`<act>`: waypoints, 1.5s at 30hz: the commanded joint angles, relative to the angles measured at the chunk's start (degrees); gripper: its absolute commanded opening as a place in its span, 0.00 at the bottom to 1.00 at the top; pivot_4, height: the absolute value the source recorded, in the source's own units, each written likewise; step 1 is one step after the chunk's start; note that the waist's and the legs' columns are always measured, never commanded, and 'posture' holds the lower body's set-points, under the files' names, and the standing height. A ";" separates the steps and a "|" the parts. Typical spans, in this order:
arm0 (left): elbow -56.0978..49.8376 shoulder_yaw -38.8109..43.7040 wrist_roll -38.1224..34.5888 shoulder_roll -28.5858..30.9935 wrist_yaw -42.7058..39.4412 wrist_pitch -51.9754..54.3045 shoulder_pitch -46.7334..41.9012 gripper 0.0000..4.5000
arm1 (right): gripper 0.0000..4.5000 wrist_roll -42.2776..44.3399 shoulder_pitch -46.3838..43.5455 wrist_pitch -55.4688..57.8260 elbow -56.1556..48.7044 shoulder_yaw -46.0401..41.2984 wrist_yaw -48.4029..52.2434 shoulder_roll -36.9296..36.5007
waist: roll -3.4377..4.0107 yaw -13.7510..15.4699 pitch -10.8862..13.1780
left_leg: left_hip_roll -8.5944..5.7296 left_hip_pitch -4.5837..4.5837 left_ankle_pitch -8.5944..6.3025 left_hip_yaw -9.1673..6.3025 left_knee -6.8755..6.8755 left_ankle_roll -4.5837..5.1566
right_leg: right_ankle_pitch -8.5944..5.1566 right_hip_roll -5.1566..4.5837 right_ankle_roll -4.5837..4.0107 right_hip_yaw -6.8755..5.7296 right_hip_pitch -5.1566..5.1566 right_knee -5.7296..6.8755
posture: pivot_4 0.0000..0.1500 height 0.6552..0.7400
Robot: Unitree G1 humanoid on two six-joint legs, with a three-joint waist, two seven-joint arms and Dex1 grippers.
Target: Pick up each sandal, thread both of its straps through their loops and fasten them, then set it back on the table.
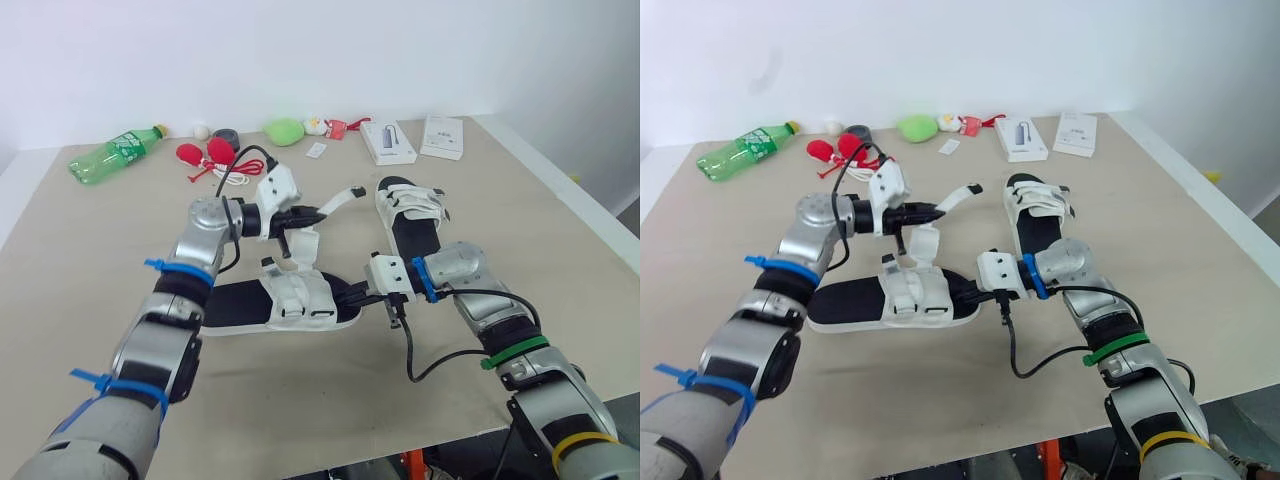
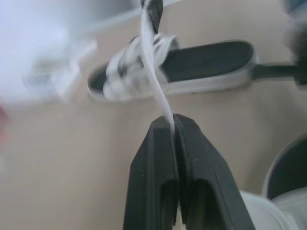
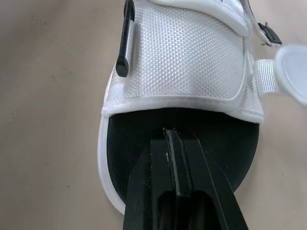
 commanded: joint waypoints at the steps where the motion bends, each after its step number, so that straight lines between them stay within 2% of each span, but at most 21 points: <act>1: -9.71 -0.63 0.22 4.66 1.18 -17.40 3.54 0.03 | 0.00 -2.18 0.37 -0.01 1.55 0.43 0.24 -0.67 | 0.00 0.08 0.00 | 0.02 0.00 0.00 0.00 0.02 0.00 | 0.01 0.00 -0.01 0.01 0.01 0.00 | 1.00 1.00; 6: -11.90 -5.46 0.48 10.97 0.34 -33.73 6.32 0.03 | 0.00 -2.43 -0.64 -1.30 3.58 0.85 0.83 0.01 | 0.01 0.09 -0.01 | -0.02 0.08 0.06 0.12 0.09 0.10 | 0.05 -0.05 -0.05 0.01 0.08 0.00 | 1.00 1.00; 9: -10.99 -9.35 1.21 13.95 -0.80 -35.78 7.82 0.03 | 0.00 -2.60 -1.46 -2.00 4.81 1.18 0.98 0.84 | 0.01 0.03 -0.01 | -0.02 0.16 0.06 0.29 0.09 0.12 | 0.04 -0.06 -0.05 0.06 0.11 -0.01 | 1.00 1.00; 10: -10.96 -10.38 0.55 14.56 -1.23 -34.03 8.23 0.11 | 0.00 -2.67 -1.63 -2.16 5.09 1.21 1.02 1.09 | 0.01 0.02 -0.01 | 0.00 0.16 0.07 0.35 0.10 0.12 | 0.04 -0.04 -0.06 0.08 0.10 -0.01 | 1.00 1.00; 12: -11.74 -11.77 -0.92 15.23 -1.87 -31.49 8.58 0.19 | 0.00 -2.81 -1.80 -2.44 5.47 1.17 1.16 1.35 | 0.00 -0.04 -0.02 | 0.02 0.17 0.07 0.39 0.10 0.13 | 0.04 -0.02 -0.10 0.11 0.08 0.00 | 1.00 1.00; 17: -15.87 -11.74 -3.74 17.03 -2.24 -24.93 8.48 0.73 | 0.00 -3.03 -1.54 -3.18 6.01 0.82 1.77 1.11 | 0.01 -0.06 -0.02 | 0.09 0.25 0.07 0.46 0.10 0.14 | 0.04 0.06 -0.16 0.13 0.09 0.01 | 1.00 1.00; 19: -17.39 -10.15 -4.83 18.19 -1.85 -20.50 7.96 0.73 | 0.00 -3.03 -1.44 -3.38 6.10 0.74 2.02 0.88 | 0.01 -0.07 -0.02 | 0.09 0.25 0.07 0.45 0.08 0.14 | 0.03 0.07 -0.17 0.13 0.09 0.01 | 1.00 1.00; 21: -19.97 -7.82 -8.39 19.44 -1.10 -10.98 7.70 0.73 | 0.00 -2.94 -1.36 -3.46 6.07 0.65 2.24 0.63 | 0.01 -0.05 -0.02 | 0.10 0.25 0.06 0.46 0.06 0.15 | 0.04 0.08 -0.16 0.13 0.08 0.01 | 1.00 1.00; 23: -25.20 -5.17 -16.36 21.48 -0.58 7.48 8.15 0.73 | 0.00 -2.93 -1.35 -3.47 6.14 0.59 2.40 0.49 | 0.01 -0.07 -0.02 | 0.11 0.23 0.06 0.44 0.07 0.15 | 0.03 0.09 -0.17 0.11 0.06 0.02 | 1.00 1.00; 26: -35.00 -1.81 -32.06 26.19 0.05 35.95 9.33 0.73 | 0.00 -2.91 -1.18 -3.66 6.28 0.58 2.68 0.30 | 0.01 -0.13 -0.01 | 0.11 0.21 0.05 0.44 0.06 0.17 | 0.00 0.08 -0.16 0.11 0.03 0.02 | 1.00 1.00; 29: -44.23 2.24 -55.80 32.77 2.35 64.21 12.47 0.73 | 0.00 -2.83 -1.06 -3.53 6.19 0.76 2.95 0.57 | 0.02 -0.22 -0.01 | 0.13 0.21 -0.01 0.39 0.04 0.26 | -0.05 0.08 -0.07 0.06 0.04 0.02 | 1.00 1.00; 32: -50.93 4.12 -68.76 35.95 5.19 77.10 19.65 0.73 | 0.00 -2.82 -1.20 -3.25 6.21 0.95 3.19 1.13 | 0.01 -0.21 -0.01 | 0.13 0.23 -0.03 0.25 0.04 0.28 | -0.12 0.07 -0.14 -0.05 0.07 0.01 | 1.00 1.00; 34: -55.78 3.05 -68.78 33.41 10.19 78.09 25.78 0.73 | 0.00 -2.84 -1.17 -3.00 6.07 1.07 3.23 1.47 | 0.01 -0.17 -0.01 | 0.12 0.25 -0.04 0.03 0.01 0.28 | -0.22 0.07 -0.29 -0.05 0.07 0.01 | 1.00 1.00; 37: -59.40 1.46 -67.35 28.94 15.98 78.94 29.96 0.73 | 0.00 -2.77 -0.95 -2.53 5.55 1.11 3.35 1.61 | -0.01 -0.08 -0.01 | 0.08 0.31 -0.03 -0.09 0.02 0.23 | -0.26 0.07 -0.36 -0.13 0.18 0.02 | 1.00 1.00; 42: -61.18 -3.63 -63.50 22.26 24.16 82.16 31.32 0.73 | 0.00 -2.51 -0.17 -1.26 4.14 1.05 3.39 1.35 | 0.00 -0.04 -0.01 | 0.04 0.40 0.06 -0.10 0.04 0.09 | -0.22 0.08 -0.43 -0.25 0.31 0.03 | 1.00 1.00; 45: -60.03 -7.13 -58.12 19.94 27.02 82.77 30.85 0.73 | 0.00 -2.52 0.53 -0.59 3.03 0.95 3.21 1.11 | -0.01 -0.03 -0.01 | 0.03 0.43 0.04 -0.11 0.02 0.08 | -0.27 0.09 -0.47 -0.25 0.37 0.02 | 1.00 1.00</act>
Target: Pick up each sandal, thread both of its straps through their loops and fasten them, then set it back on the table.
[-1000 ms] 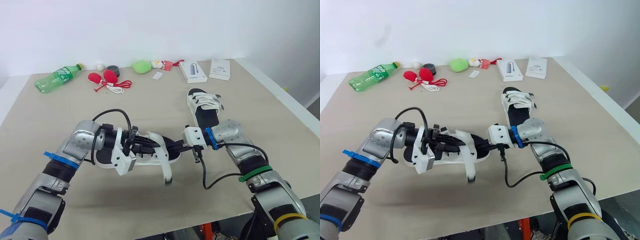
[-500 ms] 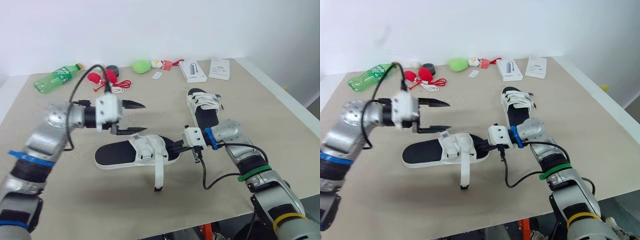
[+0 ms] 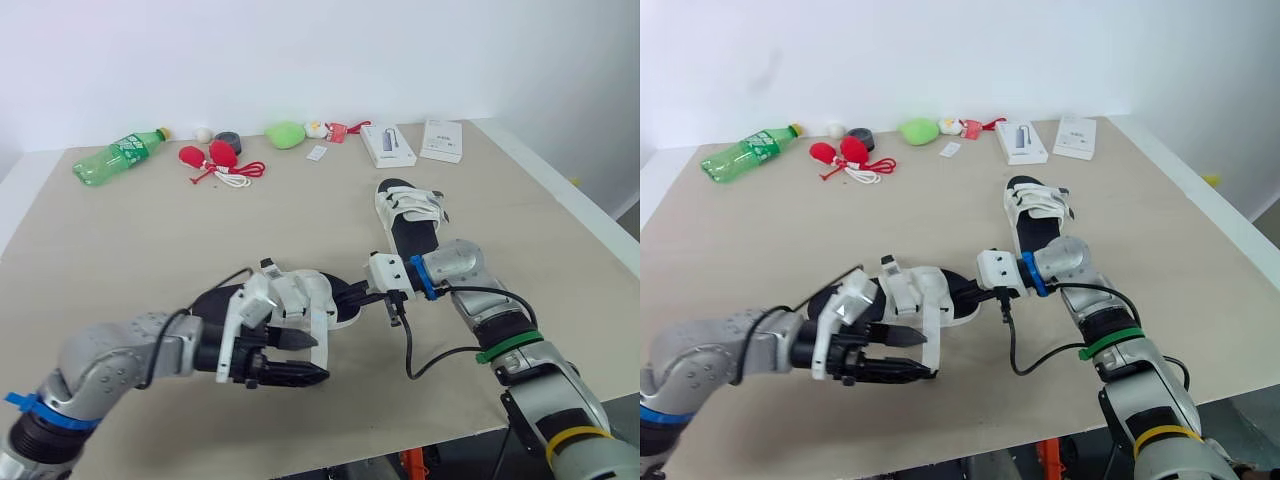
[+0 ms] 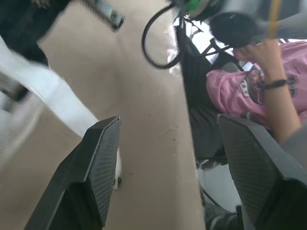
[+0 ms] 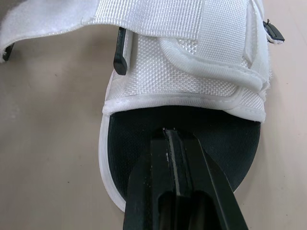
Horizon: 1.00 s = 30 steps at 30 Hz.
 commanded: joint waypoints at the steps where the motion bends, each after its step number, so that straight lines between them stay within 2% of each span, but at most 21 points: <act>1: -0.54 -2.67 5.14 -1.41 2.59 0.82 -0.58 0.73 | 0.00 -1.46 2.17 1.41 -1.13 1.17 0.65 -0.65 | 0.00 0.01 0.00 | 0.00 0.00 0.00 0.00 -0.01 0.00 | -0.02 0.00 -0.01 0.00 0.00 0.00 | 1.00 1.00; 6: -1.00 -1.93 6.81 -2.30 1.30 0.53 -0.07 0.73 | 0.00 -1.46 3.74 3.02 -3.68 0.77 0.58 -1.34 | 0.00 0.05 0.00 | 0.00 0.00 -0.04 -0.05 -0.06 -0.03 | -0.11 0.00 -0.06 -0.04 0.01 0.00 | 1.00 1.00; 8: -2.35 0.95 4.20 -0.85 -1.02 0.79 0.46 0.73 | 0.00 -1.40 4.10 3.59 -4.42 0.52 0.61 -1.67 | 0.00 0.03 0.00 | 0.00 0.00 -0.05 -0.06 -0.07 -0.03 | -0.13 0.00 -0.07 -0.06 0.02 0.00 | 1.00 1.00; 15: -3.94 11.41 -6.55 9.34 -9.62 4.78 4.20 0.73 | 0.00 -1.51 4.41 4.07 -4.89 -0.11 0.66 -2.80 | 0.00 0.00 0.00 | 0.01 0.01 -0.06 -0.09 -0.10 -0.04 | -0.19 -0.01 -0.15 -0.15 0.00 0.00 | 1.00 1.00; 18: -2.73 9.67 -0.65 10.11 -9.49 2.59 4.50 0.73 | 0.00 -1.61 4.15 3.91 -4.51 -0.02 0.59 -2.68 | 0.00 0.05 0.00 | -0.04 0.03 -0.06 -0.10 -0.07 -0.04 | -0.20 -0.06 -0.13 -0.15 0.06 -0.02 | 1.00 1.00; 20: -2.68 7.29 3.01 9.08 -9.26 0.89 4.57 0.73 | 0.00 -1.71 4.06 3.83 -4.39 0.11 0.54 -2.53 | 0.00 0.04 0.00 | -0.08 0.04 -0.06 -0.09 -0.07 -0.05 | -0.20 -0.09 -0.13 -0.12 0.08 -0.03 | 1.00 1.00; 26: -0.33 1.80 7.53 -0.30 -4.78 0.37 3.12 0.73 | 0.00 -1.83 3.75 3.87 -4.30 0.33 0.52 -2.17 | -0.03 0.05 0.00 | -0.04 0.05 -0.09 -0.10 -0.07 -0.09 | -0.21 -0.05 -0.10 -0.13 0.14 -0.06 | 1.00 1.00; 30: 2.29 0.22 10.53 -4.25 -3.22 0.11 2.35 0.73 | 0.00 -1.95 3.50 3.78 -4.07 0.29 0.57 -2.27 | -0.02 0.06 0.00 | -0.02 0.07 -0.09 -0.16 -0.08 -0.09 | -0.22 -0.01 -0.11 -0.15 0.16 -0.05 | 1.00 1.00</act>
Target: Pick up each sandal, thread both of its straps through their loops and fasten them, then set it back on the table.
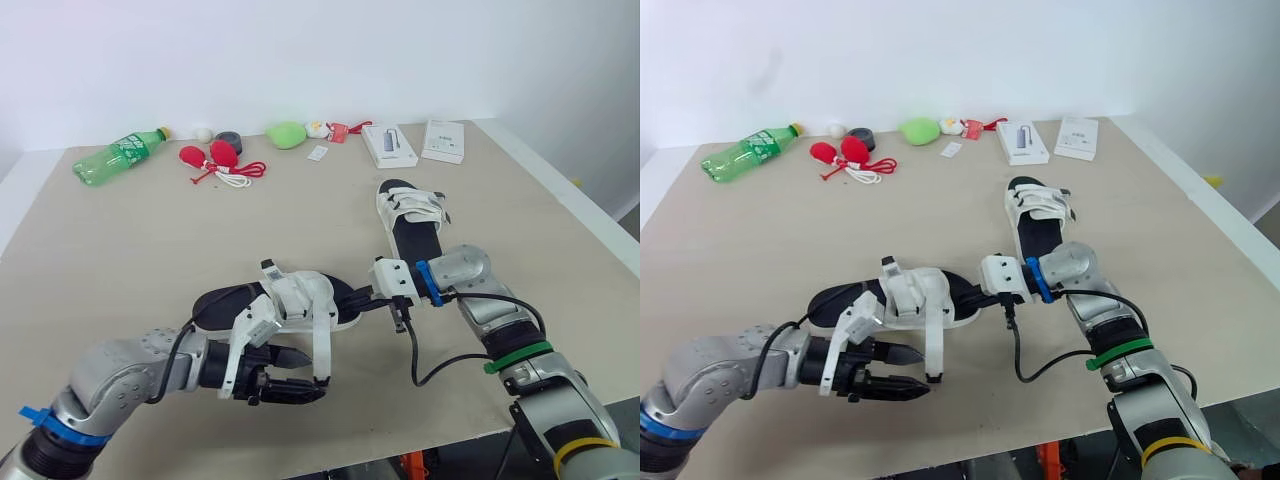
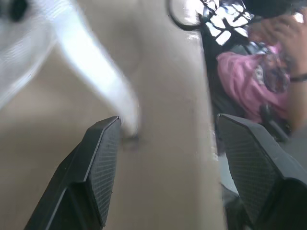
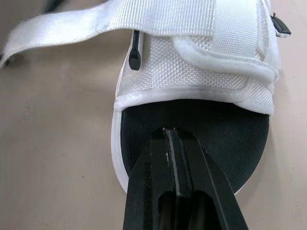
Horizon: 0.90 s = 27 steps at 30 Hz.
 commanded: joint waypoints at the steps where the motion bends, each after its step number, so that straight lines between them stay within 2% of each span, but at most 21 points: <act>1: 1.40 -0.78 1.86 -2.54 1.25 -0.67 -1.19 0.73 | 0.00 -1.99 0.39 0.38 1.23 1.52 0.78 -0.62 | 0.00 0.00 0.00 | 0.00 0.00 0.00 -0.01 0.00 0.00 | 0.00 0.00 0.00 0.00 0.02 0.00 | 1.00 1.00; 7: 2.54 -1.81 4.39 -5.20 2.98 -0.36 -0.65 0.73 | 0.00 -1.93 0.65 0.52 0.83 1.44 0.82 -0.80 | 0.00 -0.01 0.00 | -0.03 0.01 0.00 0.02 0.00 0.00 | -0.01 -0.04 0.03 0.01 0.05 -0.01 | 1.00 1.00; 13: 4.01 1.10 1.18 -11.48 6.70 1.67 -0.63 0.73 | 0.00 -1.93 0.92 0.43 0.50 1.43 0.80 -0.97 | 0.01 0.00 -0.01 | -0.03 0.02 0.00 0.01 0.00 0.00 | 0.00 -0.04 0.03 0.00 0.07 -0.01 | 1.00 1.00; 14: 4.22 1.43 0.64 -12.25 6.99 2.42 -0.72 0.62 | 0.00 -1.93 0.91 0.43 0.47 1.45 0.80 -0.94 | 0.00 -0.01 -0.01 | -0.03 0.03 0.00 0.00 0.00 0.01 | 0.00 -0.04 0.03 -0.01 0.08 -0.01 | 1.00 1.00; 15: 4.37 1.45 0.43 -12.68 7.35 3.12 -0.80 0.61 | 0.00 -1.91 0.91 0.44 0.43 1.47 0.81 -0.92 | 0.01 -0.01 -0.01 | -0.03 0.03 0.00 -0.01 0.00 0.01 | 0.00 -0.03 0.03 -0.02 0.09 -0.01 | 1.00 1.00; 16: 4.40 1.32 0.34 -12.86 7.52 3.47 -0.82 0.49 | 0.00 -1.90 0.91 0.43 0.39 1.48 0.82 -0.91 | 0.02 -0.01 -0.01 | -0.04 0.04 0.00 -0.01 0.00 0.01 | 0.00 -0.03 0.03 -0.02 0.09 -0.01 | 1.00 1.00; 18: 4.34 1.55 -0.22 -13.28 7.67 4.31 -0.68 0.42 | 0.00 -1.91 0.93 0.38 0.39 1.49 0.83 -0.90 | 0.01 -0.01 -0.01 | -0.04 0.04 0.00 -0.01 0.00 0.01 | -0.01 -0.03 0.03 -0.02 0.09 -0.01 | 1.00 1.00; 19: 4.27 1.96 -0.86 -13.46 7.80 4.91 -0.51 0.33 | 0.00 -1.93 0.94 0.32 0.42 1.48 0.83 -0.94 | 0.01 -0.02 -0.01 | -0.03 0.04 0.00 -0.02 0.00 0.01 | -0.01 -0.03 0.03 -0.02 0.09 -0.01 | 1.00 1.00; 20: 4.12 2.57 -1.82 -13.47 7.79 5.69 -0.30 0.28 | 0.00 -1.95 0.97 0.23 0.45 1.48 0.86 -0.99 | 0.01 -0.02 -0.01 | -0.03 0.04 0.00 -0.01 0.00 0.01 | -0.01 -0.03 0.03 -0.01 0.09 -0.01 | 1.00 1.00; 23: 3.54 4.28 -4.65 -12.13 6.89 8.06 0.27 0.05 | 0.00 -1.93 1.06 0.16 0.37 1.43 0.87 -1.09 | 0.01 -0.03 -0.01 | -0.04 0.04 -0.01 -0.02 0.00 0.00 | -0.01 -0.03 0.03 -0.02 0.09 -0.01 | 1.00 1.00; 24: 3.68 5.17 -5.73 -11.61 6.57 8.76 0.39 0.02 | 0.00 -1.95 1.09 0.10 0.37 1.43 0.85 -1.09 | 0.01 -0.03 -0.01 | -0.04 0.04 0.00 -0.02 0.00 0.00 | -0.01 -0.03 0.03 -0.02 0.09 -0.01 | 1.00 1.00; 27: 5.00 7.75 -8.70 -11.28 6.59 10.53 -0.33 0.02 | 0.00 -1.98 1.13 -0.05 0.40 1.43 0.78 -1.08 | 0.01 -0.04 -0.01 | -0.03 0.04 -0.01 -0.03 0.00 0.00 | -0.01 -0.02 0.02 -0.04 0.08 -0.01 | 1.00 1.00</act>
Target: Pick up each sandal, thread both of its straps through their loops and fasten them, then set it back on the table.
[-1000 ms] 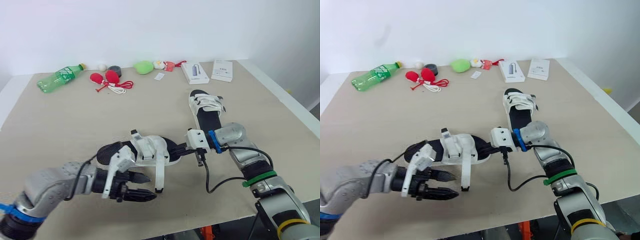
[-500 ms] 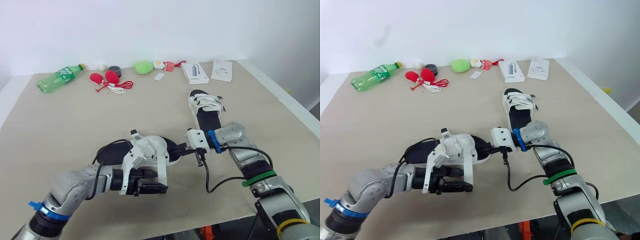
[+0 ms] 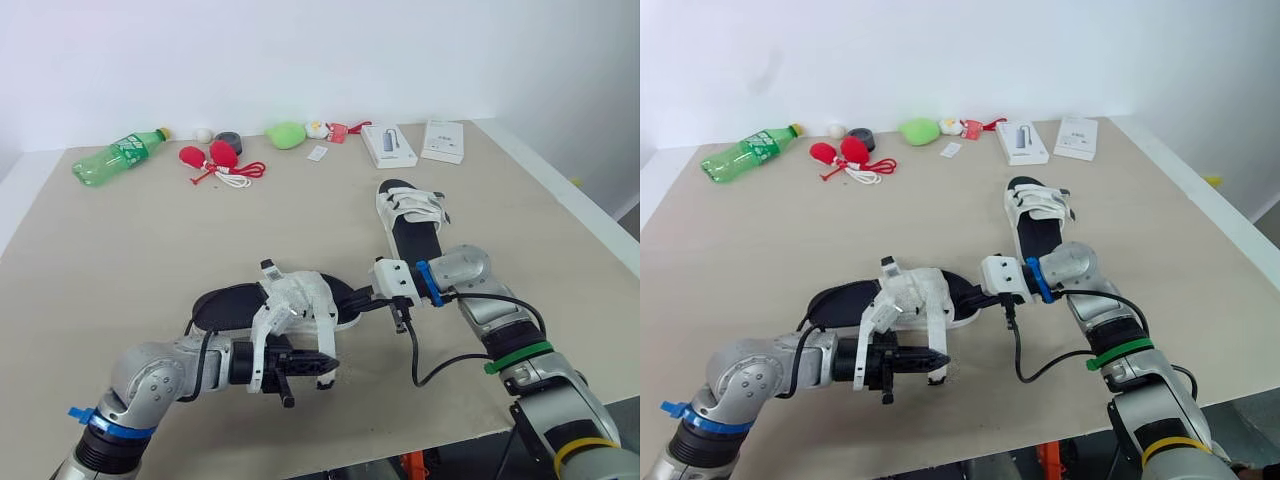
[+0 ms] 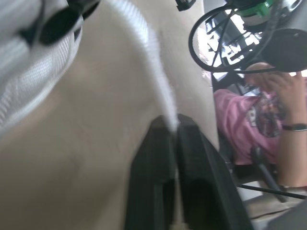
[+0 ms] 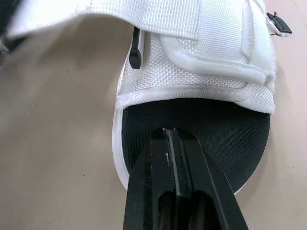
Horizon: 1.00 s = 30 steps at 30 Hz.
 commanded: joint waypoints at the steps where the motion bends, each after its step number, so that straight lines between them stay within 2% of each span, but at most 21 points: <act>1: 0.93 4.27 -5.01 0.07 -0.47 2.28 -1.28 0.02 | 0.00 -1.94 1.03 0.09 0.48 1.44 0.64 -0.92 | 0.00 0.00 0.00 | 0.00 0.00 0.00 -0.02 0.00 0.00 | 0.00 0.00 0.00 -0.02 0.00 0.00 | 1.00 1.00; 7: 2.84 7.84 -10.97 0.82 -0.52 5.66 -5.26 0.02 | 0.00 -1.97 0.94 0.04 0.46 1.38 0.48 -0.91 | -0.01 0.00 0.00 | -0.02 0.00 0.00 -0.02 0.00 -0.01 | -0.01 -0.01 0.00 -0.03 0.01 -0.01 | 1.00 1.00; 10: 6.62 11.85 -18.26 2.85 -0.99 9.09 -10.46 0.02 | 0.00 -1.98 0.74 -0.14 0.83 1.25 0.52 -1.06 | -0.02 0.00 0.01 | -0.01 -0.02 -0.01 -0.06 0.00 -0.01 | -0.02 0.00 -0.01 -0.08 0.01 0.00 | 1.00 1.00; 12: 10.00 12.87 -18.72 3.87 -0.70 10.00 -14.38 0.02 | 0.00 -2.09 0.59 -0.39 1.19 1.25 0.47 -1.07 | -0.02 -0.01 0.01 | -0.01 -0.02 0.00 -0.13 0.01 -0.02 | -0.02 0.01 -0.01 -0.15 0.02 0.00 | 1.00 1.00; 17: 17.11 10.42 -11.28 3.46 -2.24 6.15 -21.06 0.02 | 0.00 -2.33 -0.04 -0.46 1.76 1.42 -0.02 -0.44 | -0.02 -0.07 0.01 | -0.07 -0.02 -0.01 -0.17 0.00 -0.03 | -0.04 -0.02 0.02 -0.15 0.07 -0.03 | 1.00 1.00; 22: 21.68 6.91 -4.48 1.91 -4.97 2.35 -23.90 0.02 | 0.00 -2.36 -0.22 -0.59 1.93 1.43 -0.46 -0.32 | -0.02 -0.06 0.01 | -0.04 -0.03 -0.04 -0.16 0.00 -0.08 | -0.05 0.00 0.03 -0.13 0.06 -0.03 | 1.00 1.00; 30: 24.67 4.83 0.47 -0.17 -8.72 0.71 -25.23 0.02 | 0.00 -2.14 0.23 -0.61 1.36 1.26 -0.90 -0.69 | -0.02 -0.14 0.01 | -0.03 -0.03 -0.03 -0.19 0.00 -0.08 | -0.04 0.01 0.04 -0.14 0.06 -0.02 | 1.00 1.00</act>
